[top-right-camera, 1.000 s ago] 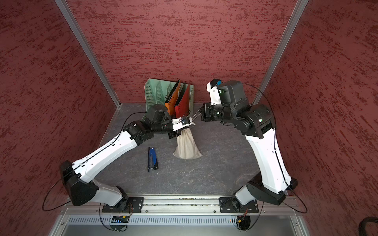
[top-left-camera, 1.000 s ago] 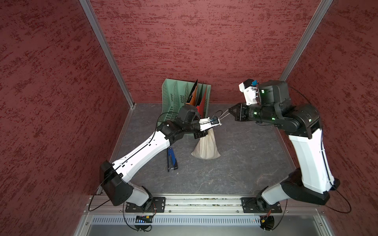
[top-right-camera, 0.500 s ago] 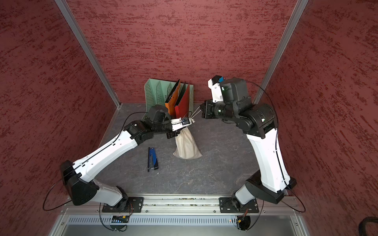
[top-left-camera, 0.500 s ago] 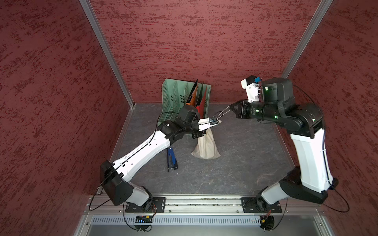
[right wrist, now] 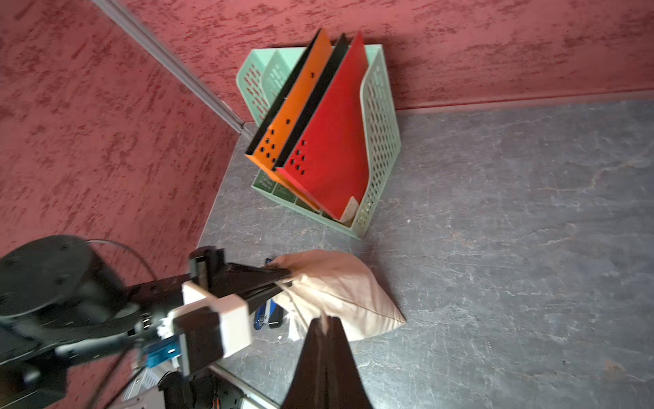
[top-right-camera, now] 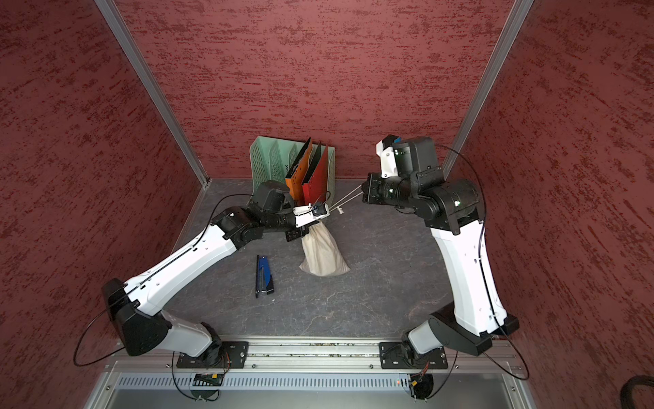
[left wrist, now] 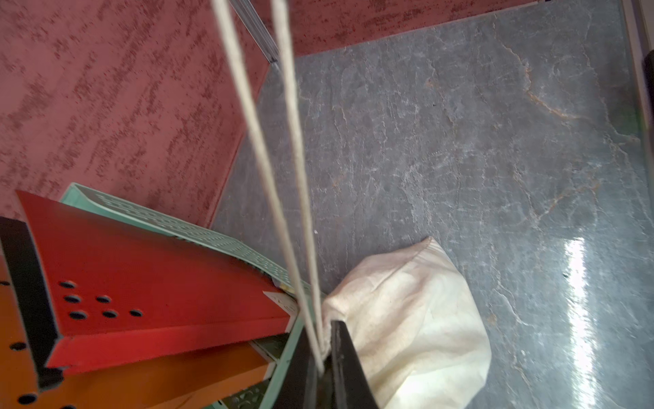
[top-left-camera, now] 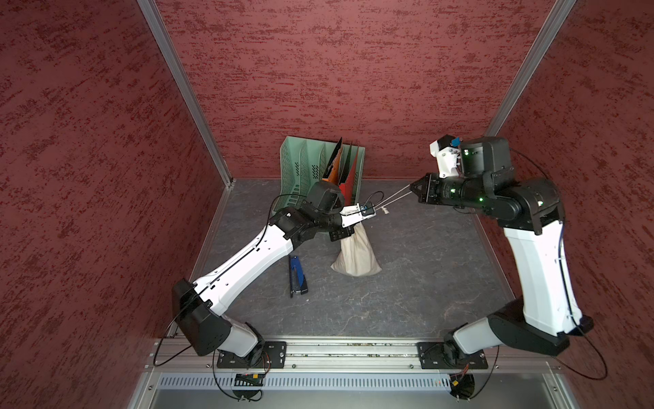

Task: Close the soil bag
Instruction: Frap the soil bag at the center of the board, then pick up the soil bag from the center of the board.

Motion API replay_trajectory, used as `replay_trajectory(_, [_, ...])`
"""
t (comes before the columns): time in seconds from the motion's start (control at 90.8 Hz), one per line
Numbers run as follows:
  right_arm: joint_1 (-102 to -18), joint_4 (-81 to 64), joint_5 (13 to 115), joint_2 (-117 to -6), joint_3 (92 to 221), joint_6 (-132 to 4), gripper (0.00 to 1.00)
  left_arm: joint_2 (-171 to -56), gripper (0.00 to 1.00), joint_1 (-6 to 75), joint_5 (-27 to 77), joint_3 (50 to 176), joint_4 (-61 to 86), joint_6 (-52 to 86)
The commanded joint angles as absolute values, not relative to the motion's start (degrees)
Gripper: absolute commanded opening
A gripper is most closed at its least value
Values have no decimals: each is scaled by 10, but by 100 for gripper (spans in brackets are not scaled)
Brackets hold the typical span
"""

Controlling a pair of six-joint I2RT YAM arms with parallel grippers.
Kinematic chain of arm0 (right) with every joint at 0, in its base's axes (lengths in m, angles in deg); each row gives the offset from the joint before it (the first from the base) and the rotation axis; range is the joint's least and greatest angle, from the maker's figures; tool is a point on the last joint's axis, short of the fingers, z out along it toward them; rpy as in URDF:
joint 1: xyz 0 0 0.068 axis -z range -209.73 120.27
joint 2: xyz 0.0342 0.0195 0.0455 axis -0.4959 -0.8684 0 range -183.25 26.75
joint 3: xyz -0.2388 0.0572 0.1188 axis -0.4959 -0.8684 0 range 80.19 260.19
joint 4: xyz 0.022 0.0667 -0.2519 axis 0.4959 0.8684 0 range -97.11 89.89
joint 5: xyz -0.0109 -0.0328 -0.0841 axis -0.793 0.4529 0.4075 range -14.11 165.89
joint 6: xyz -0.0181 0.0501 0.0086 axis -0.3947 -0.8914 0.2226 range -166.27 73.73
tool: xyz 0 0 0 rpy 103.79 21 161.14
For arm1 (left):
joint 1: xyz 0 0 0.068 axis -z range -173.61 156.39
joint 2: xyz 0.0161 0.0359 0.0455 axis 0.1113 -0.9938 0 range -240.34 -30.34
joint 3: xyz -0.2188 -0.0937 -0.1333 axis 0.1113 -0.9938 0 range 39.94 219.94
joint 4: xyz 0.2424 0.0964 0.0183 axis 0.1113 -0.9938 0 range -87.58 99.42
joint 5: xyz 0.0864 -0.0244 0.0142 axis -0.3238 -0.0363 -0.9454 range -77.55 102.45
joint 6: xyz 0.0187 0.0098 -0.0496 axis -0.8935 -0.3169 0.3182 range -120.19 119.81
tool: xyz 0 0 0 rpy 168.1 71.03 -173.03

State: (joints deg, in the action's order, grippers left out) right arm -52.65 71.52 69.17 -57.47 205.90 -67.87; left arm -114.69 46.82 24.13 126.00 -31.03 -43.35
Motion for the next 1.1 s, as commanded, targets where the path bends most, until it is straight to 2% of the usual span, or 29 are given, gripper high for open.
replay_trajectory(0.0, [-503,627,723,-506,1951,-678,0,-1158,0,458,253,1277,-428,-408])
replay_trajectory(0.154, [-488,563,697,-470,1824,-680,0,-1151,0,466,286,1311,-436,-374])
replay_trajectory(0.485, [-482,502,612,-458,1704,-647,0,-1208,0,468,345,1441,-481,-248])
replay_trajectory(0.529, [-481,502,607,-456,1700,-639,3,-1213,0,470,349,1452,-484,-241])
replay_trajectory(0.716, [-476,508,602,-447,1694,-617,38,-1233,0,473,352,1496,-511,-208])
replay_trajectory(0.948, [-462,496,629,-404,1707,-592,64,-1247,0,473,355,1533,-525,-181])
replay_trajectory(1.014, [-461,468,603,-385,1698,-570,73,-1253,0,473,361,1546,-527,-173])
replay_trajectory(1.091, [-461,414,513,-367,1670,-536,79,-1259,0,473,372,1559,-530,-166])
